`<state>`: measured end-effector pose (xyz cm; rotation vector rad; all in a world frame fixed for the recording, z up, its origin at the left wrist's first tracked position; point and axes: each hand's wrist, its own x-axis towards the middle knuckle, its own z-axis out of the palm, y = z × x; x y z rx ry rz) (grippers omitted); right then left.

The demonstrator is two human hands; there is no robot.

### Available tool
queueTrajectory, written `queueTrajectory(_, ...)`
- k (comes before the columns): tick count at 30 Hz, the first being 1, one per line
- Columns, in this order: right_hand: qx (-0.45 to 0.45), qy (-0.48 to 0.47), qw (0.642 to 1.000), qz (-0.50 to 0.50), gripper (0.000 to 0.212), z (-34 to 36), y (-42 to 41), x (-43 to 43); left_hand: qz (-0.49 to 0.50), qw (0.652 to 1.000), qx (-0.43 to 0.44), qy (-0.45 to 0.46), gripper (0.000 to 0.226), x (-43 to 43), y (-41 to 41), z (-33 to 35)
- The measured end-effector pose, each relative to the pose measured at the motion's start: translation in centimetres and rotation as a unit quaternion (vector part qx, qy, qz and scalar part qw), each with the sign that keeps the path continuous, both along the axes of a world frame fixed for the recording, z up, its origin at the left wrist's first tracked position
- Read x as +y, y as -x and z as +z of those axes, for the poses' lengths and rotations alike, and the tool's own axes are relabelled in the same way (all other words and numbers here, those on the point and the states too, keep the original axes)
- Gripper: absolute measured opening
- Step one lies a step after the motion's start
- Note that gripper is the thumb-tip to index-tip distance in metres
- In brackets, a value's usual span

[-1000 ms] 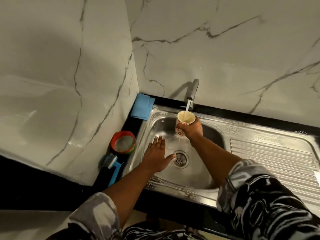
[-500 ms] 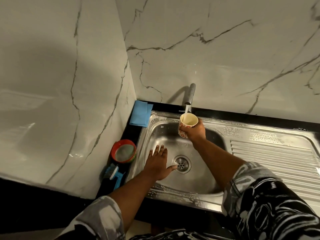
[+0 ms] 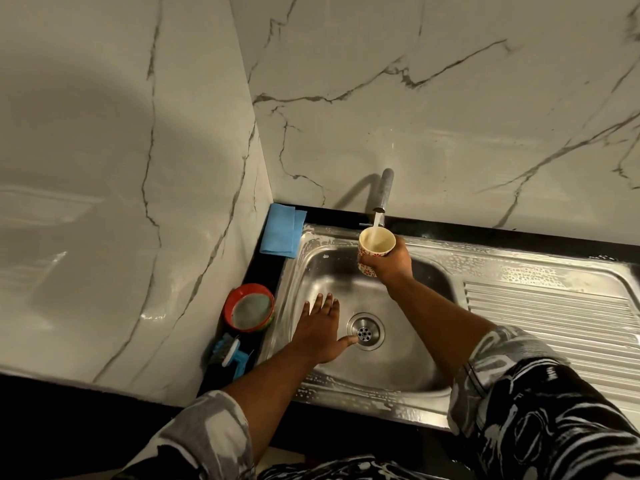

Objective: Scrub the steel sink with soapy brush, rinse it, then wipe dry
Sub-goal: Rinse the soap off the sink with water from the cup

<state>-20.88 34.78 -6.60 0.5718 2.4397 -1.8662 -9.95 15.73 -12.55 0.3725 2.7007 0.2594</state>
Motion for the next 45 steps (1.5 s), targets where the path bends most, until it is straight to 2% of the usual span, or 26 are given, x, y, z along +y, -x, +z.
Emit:
queueTrajectory(7, 0.008, -0.033, 0.999, 0.022, 0.094, 0.0, -0.1, -0.2, -0.009, 1.000, 0.005, -0.002, 0.106, 0.4, 0.7, 0.2)
queueTrajectory(20, 0.002, -0.017, 1.000, 0.021, 0.089, -0.1, -0.5, 0.1, -0.008, 1.000, 0.012, -0.006, 0.107, 0.4, 1.1, 0.4)
queueTrajectory(27, -0.001, -0.021, 1.000, 0.020, 0.096, 0.2, -0.3, 0.1, -0.006, 1.000, 0.014, -0.015, 0.106, 0.9, 1.3, 0.6)
queueTrajectory(45, 0.016, -0.018, 1.000, 0.018, 0.098, 0.9, -0.8, 0.3, -0.014, 1.000, 0.014, -0.013, 0.105, 1.5, 1.4, 1.1)
